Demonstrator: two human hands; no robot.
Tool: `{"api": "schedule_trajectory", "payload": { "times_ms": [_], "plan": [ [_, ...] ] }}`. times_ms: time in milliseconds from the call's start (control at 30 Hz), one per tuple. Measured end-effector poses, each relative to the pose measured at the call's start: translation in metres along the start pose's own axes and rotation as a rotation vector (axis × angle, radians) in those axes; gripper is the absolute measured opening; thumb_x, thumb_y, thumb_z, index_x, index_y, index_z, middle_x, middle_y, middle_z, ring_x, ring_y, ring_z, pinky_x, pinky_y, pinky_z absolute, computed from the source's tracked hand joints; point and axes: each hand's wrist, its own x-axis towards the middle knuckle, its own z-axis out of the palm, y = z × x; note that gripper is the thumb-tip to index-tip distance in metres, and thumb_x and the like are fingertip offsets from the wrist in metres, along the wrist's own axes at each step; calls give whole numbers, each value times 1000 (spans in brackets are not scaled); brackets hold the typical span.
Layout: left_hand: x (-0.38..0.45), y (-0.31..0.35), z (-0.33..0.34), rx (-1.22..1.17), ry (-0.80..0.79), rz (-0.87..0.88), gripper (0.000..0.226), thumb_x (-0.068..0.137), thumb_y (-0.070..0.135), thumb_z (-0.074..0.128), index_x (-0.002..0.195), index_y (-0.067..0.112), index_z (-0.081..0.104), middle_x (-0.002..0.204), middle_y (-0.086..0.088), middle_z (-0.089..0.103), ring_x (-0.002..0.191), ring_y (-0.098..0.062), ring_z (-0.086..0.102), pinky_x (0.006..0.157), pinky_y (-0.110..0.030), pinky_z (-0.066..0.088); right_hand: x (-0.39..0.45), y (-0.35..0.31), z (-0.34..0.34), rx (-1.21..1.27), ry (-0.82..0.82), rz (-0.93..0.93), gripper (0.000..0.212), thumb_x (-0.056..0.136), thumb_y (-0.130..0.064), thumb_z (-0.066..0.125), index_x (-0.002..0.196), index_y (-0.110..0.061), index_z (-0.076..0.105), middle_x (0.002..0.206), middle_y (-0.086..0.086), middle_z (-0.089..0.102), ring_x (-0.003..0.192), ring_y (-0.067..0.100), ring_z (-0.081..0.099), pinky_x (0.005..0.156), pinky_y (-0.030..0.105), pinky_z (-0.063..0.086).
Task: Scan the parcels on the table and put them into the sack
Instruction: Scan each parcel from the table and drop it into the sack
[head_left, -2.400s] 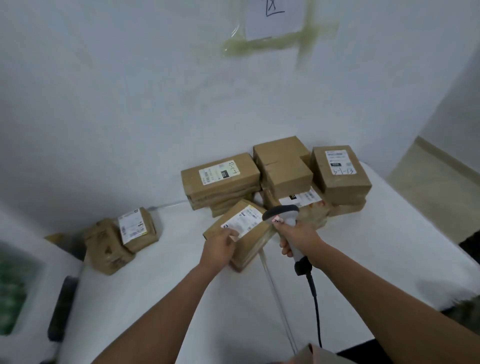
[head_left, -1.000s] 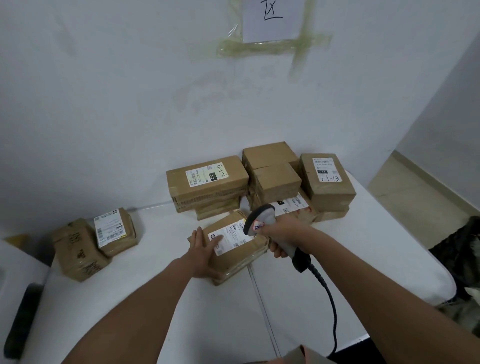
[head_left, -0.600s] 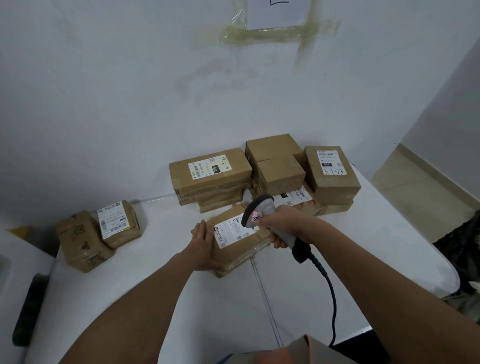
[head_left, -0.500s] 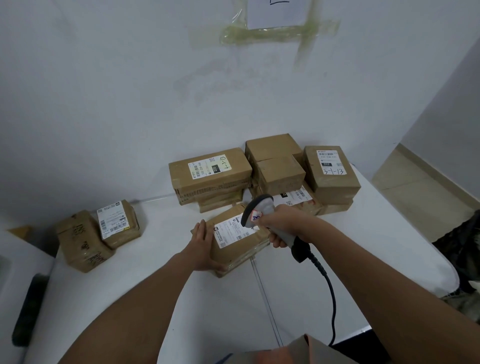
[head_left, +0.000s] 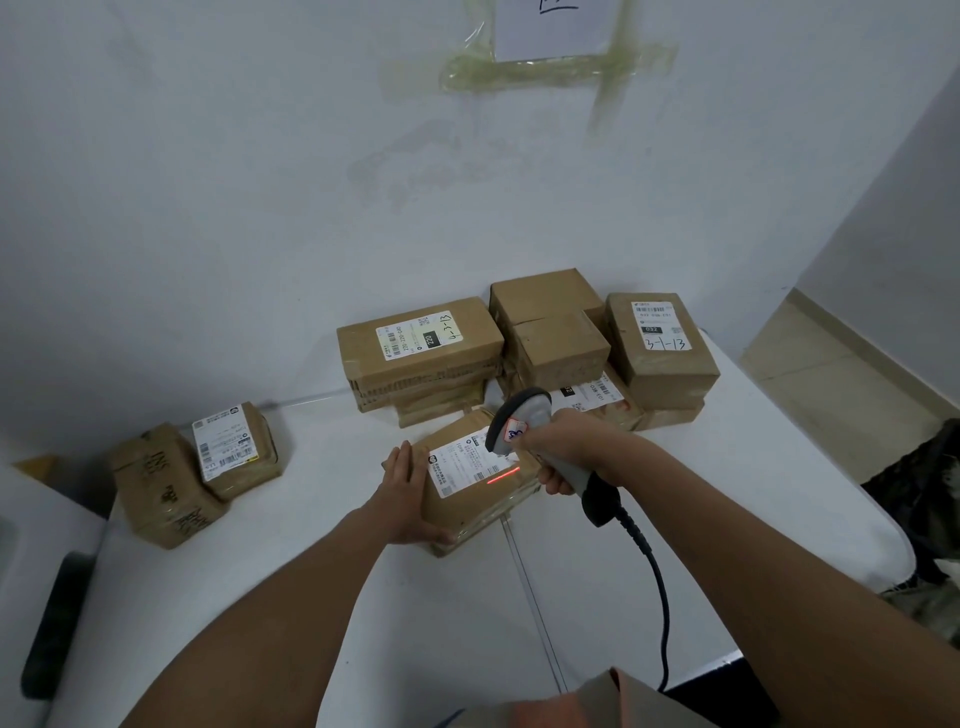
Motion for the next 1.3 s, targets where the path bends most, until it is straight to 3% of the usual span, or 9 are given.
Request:
{"api": "schedule_trajectory", "payload": {
  "times_ms": [300, 433, 967, 1167, 1300],
  "plan": [
    [0, 1, -1, 15, -9, -11, 144, 63, 73, 74, 154, 13, -19, 160, -10, -27, 147, -34, -24, 121, -50, 5, -1, -1, -1, -41, 38, -95, 30, 95, -33, 61, 83, -6, 54, 57, 7, 57, 43, 14, 55, 44, 20, 47],
    [-1, 0, -1, 14, -14, -6, 143, 63, 72, 74, 154, 12, -19, 160, -11, -27, 147, -33, -25, 121, -50, 5, -2, -1, -1, -35, 39, -124, 28, 95, -32, 59, 92, -4, 56, 60, 7, 58, 46, 15, 55, 46, 21, 48],
    [0, 3, -3, 102, -41, -24, 142, 63, 75, 72, 154, 12, -17, 160, -14, -26, 147, -37, -24, 121, -55, 11, 2, 0, 0, 12, 9, -89, 29, 93, -34, 63, 89, -5, 55, 61, 8, 58, 51, 16, 55, 50, 24, 47],
    [-2, 18, -9, 224, -118, -39, 135, 64, 76, 71, 152, 34, -22, 155, -21, -31, 143, -49, -22, 116, -61, 19, 18, 24, -3, 67, 33, 0, 37, 90, -41, 66, 83, -6, 55, 49, 4, 57, 46, 15, 55, 51, 25, 47],
    [-9, 17, -6, 226, -119, -51, 134, 65, 74, 73, 152, 36, -21, 156, -20, -25, 143, -50, -19, 116, -59, 25, 12, 51, -8, 144, 48, 28, 37, 94, -40, 61, 89, -4, 55, 58, 7, 57, 49, 14, 54, 47, 22, 47]
  ]
}}
